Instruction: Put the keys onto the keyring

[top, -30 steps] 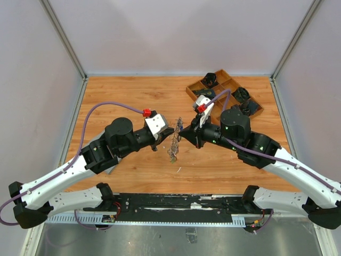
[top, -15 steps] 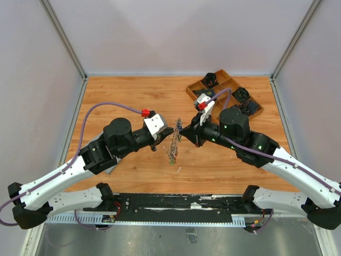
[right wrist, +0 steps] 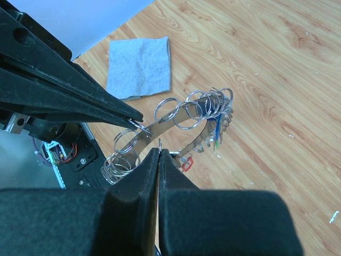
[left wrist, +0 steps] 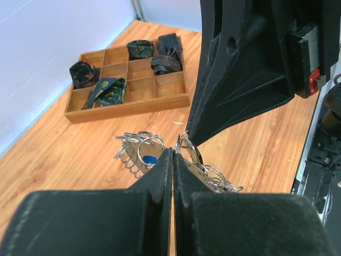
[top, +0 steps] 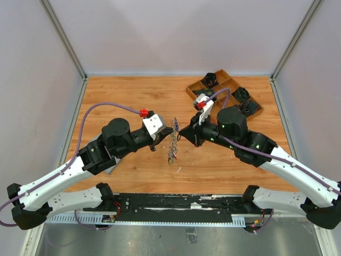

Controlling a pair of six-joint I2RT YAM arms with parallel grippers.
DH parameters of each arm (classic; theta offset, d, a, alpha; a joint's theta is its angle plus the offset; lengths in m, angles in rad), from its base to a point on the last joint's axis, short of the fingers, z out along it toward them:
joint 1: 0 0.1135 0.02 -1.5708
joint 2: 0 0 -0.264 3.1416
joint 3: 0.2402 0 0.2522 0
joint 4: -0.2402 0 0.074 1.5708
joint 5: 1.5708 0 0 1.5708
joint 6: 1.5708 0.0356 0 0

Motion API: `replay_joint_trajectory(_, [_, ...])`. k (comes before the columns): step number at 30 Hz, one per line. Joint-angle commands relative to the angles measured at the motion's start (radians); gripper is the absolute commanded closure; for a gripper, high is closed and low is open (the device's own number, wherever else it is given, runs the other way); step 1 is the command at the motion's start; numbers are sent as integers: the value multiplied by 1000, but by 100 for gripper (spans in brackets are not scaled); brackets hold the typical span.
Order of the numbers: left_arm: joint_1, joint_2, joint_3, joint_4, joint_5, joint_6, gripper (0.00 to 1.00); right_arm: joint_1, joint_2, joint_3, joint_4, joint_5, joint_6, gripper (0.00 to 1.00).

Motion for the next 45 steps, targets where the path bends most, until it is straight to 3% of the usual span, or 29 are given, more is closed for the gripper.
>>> replay_joint_trajectory(1, [1, -26, 31, 86, 5, -5, 100, -20, 3, -14, 34, -8, 25, 99])
replay_joint_trajectory(15, [1, -26, 20, 110, -1, -27, 99, -20, -54, -55, 133, -118, -33, 99])
replay_joint_trajectory(45, [1, -30, 21, 106, 8, -23, 99, -20, -74, -78, 161, -22, 13, 99])
